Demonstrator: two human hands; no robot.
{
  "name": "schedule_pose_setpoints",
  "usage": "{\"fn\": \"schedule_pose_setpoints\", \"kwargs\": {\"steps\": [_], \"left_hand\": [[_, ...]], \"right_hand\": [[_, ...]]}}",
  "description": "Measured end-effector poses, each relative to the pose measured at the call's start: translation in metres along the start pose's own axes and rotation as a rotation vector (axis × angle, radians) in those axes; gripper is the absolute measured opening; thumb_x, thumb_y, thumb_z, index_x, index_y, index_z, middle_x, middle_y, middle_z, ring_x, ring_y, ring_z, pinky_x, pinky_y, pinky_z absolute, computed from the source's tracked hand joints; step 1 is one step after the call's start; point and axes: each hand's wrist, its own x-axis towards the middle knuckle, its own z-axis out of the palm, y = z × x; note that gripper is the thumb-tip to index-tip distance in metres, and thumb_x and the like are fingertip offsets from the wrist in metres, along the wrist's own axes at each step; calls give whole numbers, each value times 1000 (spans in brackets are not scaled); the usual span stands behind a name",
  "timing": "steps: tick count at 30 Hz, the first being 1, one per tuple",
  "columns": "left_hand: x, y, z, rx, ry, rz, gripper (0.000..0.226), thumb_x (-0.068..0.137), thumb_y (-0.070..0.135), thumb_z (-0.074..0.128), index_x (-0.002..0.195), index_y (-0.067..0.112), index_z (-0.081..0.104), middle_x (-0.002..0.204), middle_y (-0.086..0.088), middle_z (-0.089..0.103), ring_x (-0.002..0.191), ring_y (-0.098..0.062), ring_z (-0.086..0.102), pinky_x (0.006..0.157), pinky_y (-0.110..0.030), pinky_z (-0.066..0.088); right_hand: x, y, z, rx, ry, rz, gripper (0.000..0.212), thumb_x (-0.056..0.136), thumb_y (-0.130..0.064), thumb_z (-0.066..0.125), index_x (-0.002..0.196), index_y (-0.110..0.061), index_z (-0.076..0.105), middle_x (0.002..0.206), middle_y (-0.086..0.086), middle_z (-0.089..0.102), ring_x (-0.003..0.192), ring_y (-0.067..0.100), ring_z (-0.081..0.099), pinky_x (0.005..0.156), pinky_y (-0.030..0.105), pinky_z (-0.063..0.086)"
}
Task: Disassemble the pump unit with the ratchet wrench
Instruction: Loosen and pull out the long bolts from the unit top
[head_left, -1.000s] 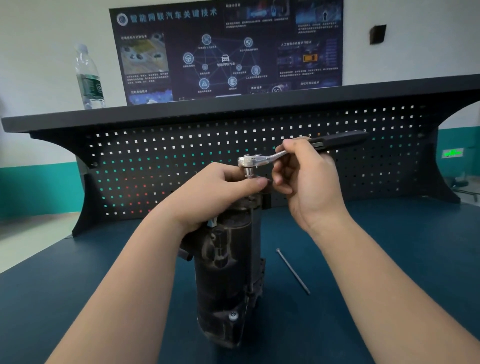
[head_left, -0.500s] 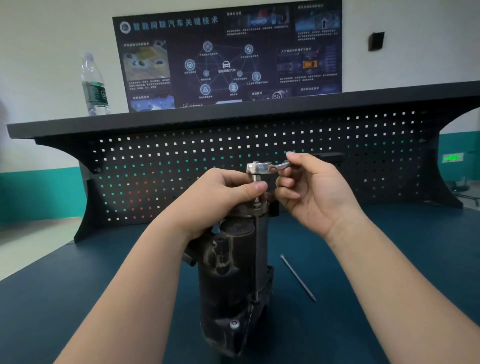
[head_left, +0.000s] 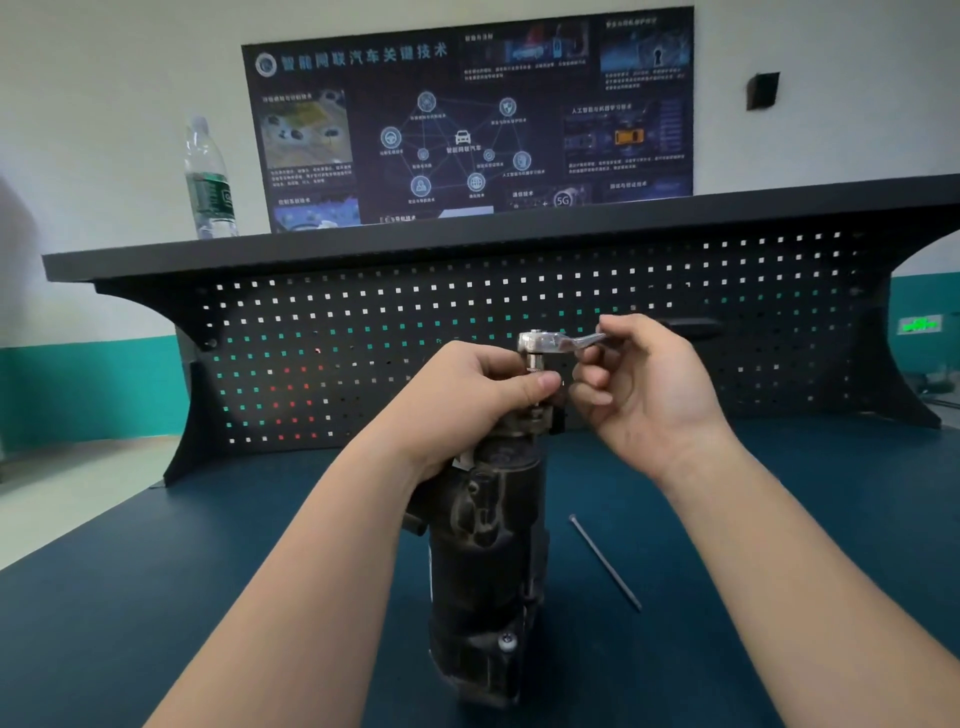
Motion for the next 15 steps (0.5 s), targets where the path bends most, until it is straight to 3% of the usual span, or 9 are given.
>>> {"fn": "schedule_pose_setpoints", "kwargs": {"steps": [2,4,6,8,10,12,14,15], "left_hand": [[2,0,0,6,14,-15,12,85,24,71,82,14,77,77,-2,73,67,-6,65,62,-16,51],[3,0,1,1,24,-23,12,84,24,71,80,14,77,74,-1,73,64,-6,65,61,-18,51],[3,-1,2,26,36,-9,17,84,26,71,81,10,75,72,-3,71,64,-10,63,63,-22,50],[2,-2,1,56,38,19,22,85,28,70,86,6,72,77,-8,70,68,-14,62,68,-31,50],[1,-2,-1,35,16,29,20,87,28,68,90,10,74,89,-11,74,77,-18,67,76,-35,53],[-1,-1,-3,20,-4,22,21,87,30,67,92,11,75,97,-16,73,83,-20,68,78,-34,54],[-2,-1,-4,21,3,18,22,86,31,68,88,10,75,92,-17,73,76,-15,65,72,-28,52],[-1,-1,-4,30,12,17,22,85,31,69,85,10,75,85,-14,73,72,-12,62,70,-26,50]], "right_hand": [[-2,0,1,-68,-26,-77,25,93,-13,50,68,-14,48,52,0,49,38,9,38,36,17,22],[-11,4,2,-336,-41,-494,28,92,-12,55,65,-17,49,51,-5,50,40,8,44,39,18,30],[-17,4,2,-835,-134,-994,23,90,-13,58,69,-13,48,53,-10,48,48,2,47,51,14,36],[-16,3,3,-1041,-245,-1129,22,90,-15,57,72,-9,46,56,-12,48,53,2,48,57,12,35],[-14,-1,4,-805,-190,-885,22,89,-13,56,68,-15,48,54,-11,51,49,3,48,51,18,37],[-11,-5,5,-296,-123,-382,29,91,-8,54,63,-16,52,52,-2,50,43,9,45,41,20,31],[-5,-6,2,-38,-73,-18,25,92,-8,50,67,-10,52,55,3,46,41,8,42,38,17,28],[-3,-5,1,-1,-58,40,23,92,-8,49,69,-9,51,55,2,46,40,8,41,38,16,28]]}}
